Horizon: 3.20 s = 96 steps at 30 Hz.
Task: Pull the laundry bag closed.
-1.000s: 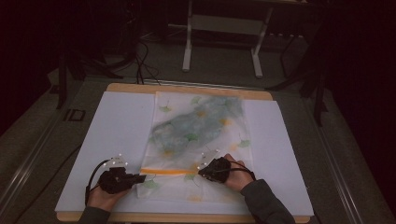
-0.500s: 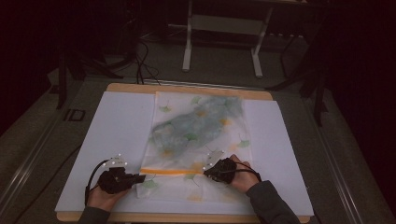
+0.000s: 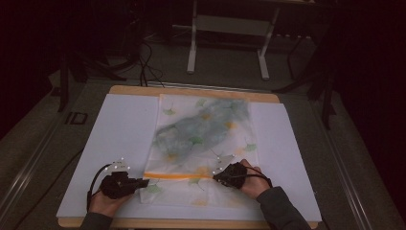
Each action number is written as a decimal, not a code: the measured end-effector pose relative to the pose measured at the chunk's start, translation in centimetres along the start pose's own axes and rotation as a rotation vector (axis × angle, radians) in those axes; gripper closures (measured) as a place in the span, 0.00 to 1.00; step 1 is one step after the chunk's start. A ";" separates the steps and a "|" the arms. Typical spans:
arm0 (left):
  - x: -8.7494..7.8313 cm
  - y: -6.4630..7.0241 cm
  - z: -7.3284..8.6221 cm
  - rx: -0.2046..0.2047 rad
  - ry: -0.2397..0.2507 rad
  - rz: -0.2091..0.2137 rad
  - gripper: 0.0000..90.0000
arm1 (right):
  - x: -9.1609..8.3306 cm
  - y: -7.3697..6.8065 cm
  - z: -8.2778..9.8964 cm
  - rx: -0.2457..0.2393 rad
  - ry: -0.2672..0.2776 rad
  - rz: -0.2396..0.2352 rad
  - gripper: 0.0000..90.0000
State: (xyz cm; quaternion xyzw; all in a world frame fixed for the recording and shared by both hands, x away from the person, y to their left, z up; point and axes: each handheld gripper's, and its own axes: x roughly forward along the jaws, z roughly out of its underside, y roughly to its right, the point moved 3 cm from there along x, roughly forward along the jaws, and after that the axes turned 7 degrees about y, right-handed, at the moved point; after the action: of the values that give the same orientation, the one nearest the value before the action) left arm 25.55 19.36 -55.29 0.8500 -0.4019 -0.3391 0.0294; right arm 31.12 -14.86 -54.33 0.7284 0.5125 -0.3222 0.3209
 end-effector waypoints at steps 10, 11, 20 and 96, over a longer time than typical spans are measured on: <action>0.0 0.0 0.0 -0.003 -0.001 0.004 0.98 | -0.6 0.2 0.8 0.012 -0.008 0.013 1.00; 0.0 0.0 0.0 -0.003 -0.002 0.003 0.98 | -0.7 0.3 0.9 0.014 -0.007 0.012 1.00; 0.0 0.0 0.1 -0.002 -0.003 0.001 0.98 | -1.1 0.4 1.4 0.020 -0.013 0.018 1.00; 0.0 -0.3 0.3 -0.016 -0.009 0.005 0.98 | -8.2 3.0 9.4 0.096 -0.129 0.093 1.00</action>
State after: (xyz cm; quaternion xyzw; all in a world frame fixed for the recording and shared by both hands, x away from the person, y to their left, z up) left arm 25.58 19.66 -55.64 0.8473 -0.4013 -0.3460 0.0353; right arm 30.47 -27.57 -52.86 0.7437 0.4402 -0.3774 0.3327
